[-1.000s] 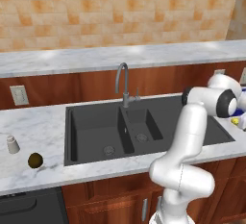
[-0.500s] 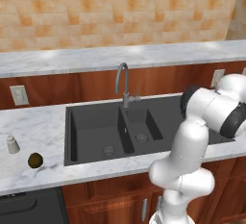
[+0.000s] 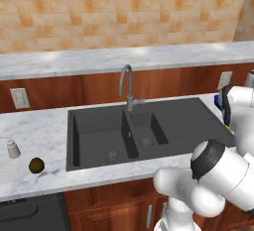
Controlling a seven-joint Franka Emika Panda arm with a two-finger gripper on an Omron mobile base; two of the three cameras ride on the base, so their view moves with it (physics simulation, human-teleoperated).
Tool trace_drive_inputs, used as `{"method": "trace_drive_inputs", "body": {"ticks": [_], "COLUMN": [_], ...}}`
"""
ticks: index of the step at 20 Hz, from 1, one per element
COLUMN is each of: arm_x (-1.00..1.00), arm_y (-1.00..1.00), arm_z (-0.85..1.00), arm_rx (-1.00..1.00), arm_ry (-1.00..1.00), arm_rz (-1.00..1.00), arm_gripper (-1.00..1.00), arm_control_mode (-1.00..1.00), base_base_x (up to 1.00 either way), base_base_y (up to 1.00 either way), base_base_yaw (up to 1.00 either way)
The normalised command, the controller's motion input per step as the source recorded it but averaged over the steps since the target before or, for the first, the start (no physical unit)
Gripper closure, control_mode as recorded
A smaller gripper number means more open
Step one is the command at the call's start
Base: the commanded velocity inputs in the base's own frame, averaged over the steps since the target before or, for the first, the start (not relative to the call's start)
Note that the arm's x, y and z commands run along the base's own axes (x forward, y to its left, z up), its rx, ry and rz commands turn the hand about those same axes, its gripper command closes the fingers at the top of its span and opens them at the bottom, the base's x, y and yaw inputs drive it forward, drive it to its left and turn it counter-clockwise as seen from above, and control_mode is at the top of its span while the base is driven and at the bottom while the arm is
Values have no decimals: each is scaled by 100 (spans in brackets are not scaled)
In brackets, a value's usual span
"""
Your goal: Pick up all produce items and place them in the sink. Turn on the sink faucet to wash them. Then turn the sink off and put them in the tray.
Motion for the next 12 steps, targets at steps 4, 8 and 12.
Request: {"method": "trace_drive_inputs", "body": {"ticks": [4, 8, 12], "arm_x": [0, 3, 4], "arm_y": [100, 100, 100], "arm_z": [59, 52, 39], "arm_rx": [0, 0, 0], "arm_ry": [0, 0, 0], "arm_rz": [31, 33, 37], "arm_gripper": [100, 100, 100], "arm_control_mode": [-100, -100, -100], "base_base_x": [0, 0, 0], "base_base_y": [0, 0, 0], "base_base_yaw": [0, 0, 0]}}
